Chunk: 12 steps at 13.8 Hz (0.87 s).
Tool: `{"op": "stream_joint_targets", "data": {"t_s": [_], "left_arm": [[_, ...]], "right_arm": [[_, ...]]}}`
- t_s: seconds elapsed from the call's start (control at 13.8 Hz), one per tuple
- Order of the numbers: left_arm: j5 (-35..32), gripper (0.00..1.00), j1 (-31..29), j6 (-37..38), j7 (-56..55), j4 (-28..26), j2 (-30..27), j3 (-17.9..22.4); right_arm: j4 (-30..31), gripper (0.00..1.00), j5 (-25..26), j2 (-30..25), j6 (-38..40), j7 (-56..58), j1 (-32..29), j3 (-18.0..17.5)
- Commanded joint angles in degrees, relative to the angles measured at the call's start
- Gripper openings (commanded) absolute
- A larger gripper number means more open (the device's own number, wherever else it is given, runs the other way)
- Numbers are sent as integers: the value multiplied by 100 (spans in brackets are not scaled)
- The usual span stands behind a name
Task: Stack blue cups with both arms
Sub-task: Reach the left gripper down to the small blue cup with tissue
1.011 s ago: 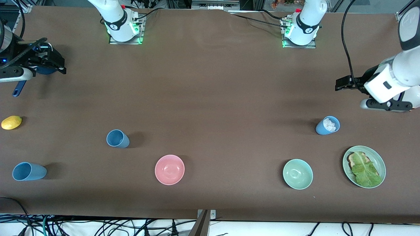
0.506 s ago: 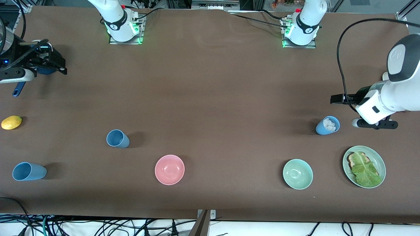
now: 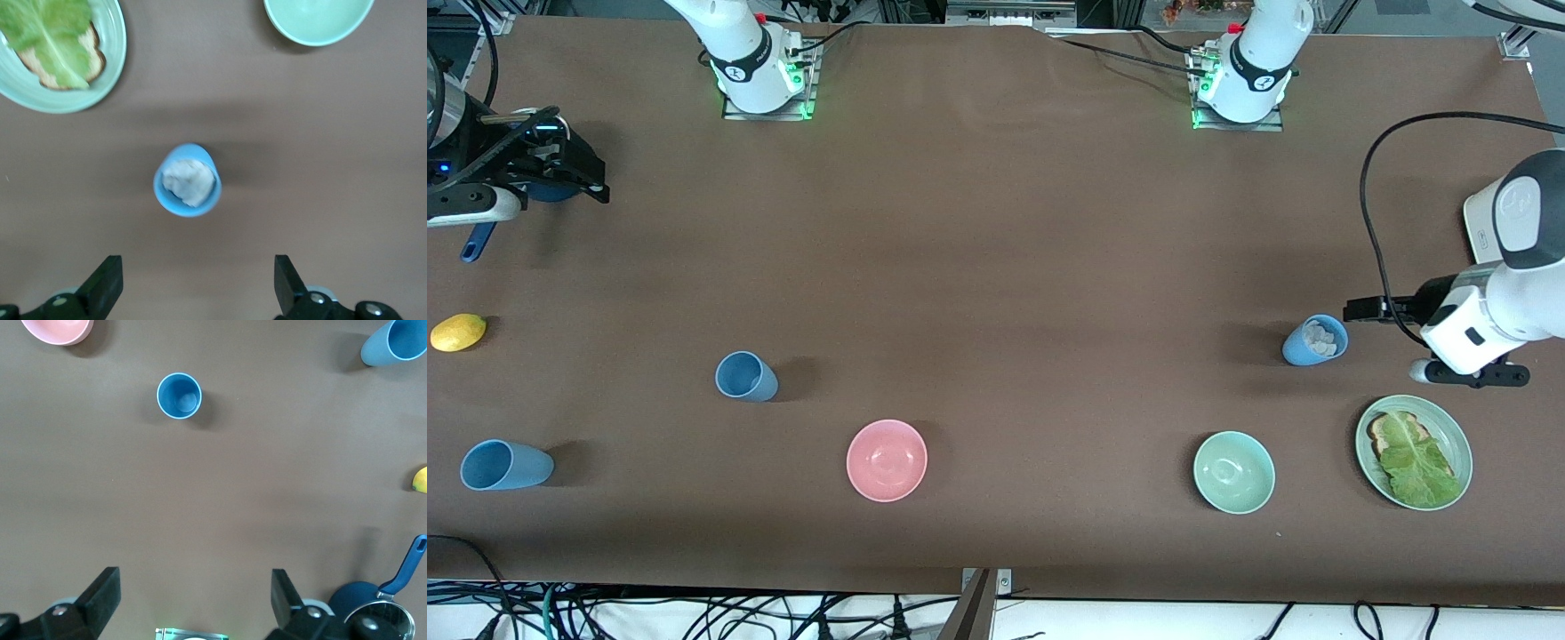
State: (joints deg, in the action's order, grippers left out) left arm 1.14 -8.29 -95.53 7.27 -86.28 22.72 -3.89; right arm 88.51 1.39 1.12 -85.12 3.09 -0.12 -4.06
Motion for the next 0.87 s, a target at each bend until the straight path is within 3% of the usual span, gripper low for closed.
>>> {"op": "stream_joint_targets", "data": {"t_s": [0.0, 0.43, 0.79], "left_arm": [[-70, 100, -155, -465, 502, -317, 13, -24], [-17, 100, -191, -1633, 1021, -1451, -197, 301], [0, 100, -156, -2583, 1048, -2251, -373, 328]], "right_arm": [[44, 100, -60, -41, -57, 34, -24, -25], [52, 100, -60, -41, -75, 25, -24, -34], [52, 100, -60, -15, -92, 25, -24, -34]]}}
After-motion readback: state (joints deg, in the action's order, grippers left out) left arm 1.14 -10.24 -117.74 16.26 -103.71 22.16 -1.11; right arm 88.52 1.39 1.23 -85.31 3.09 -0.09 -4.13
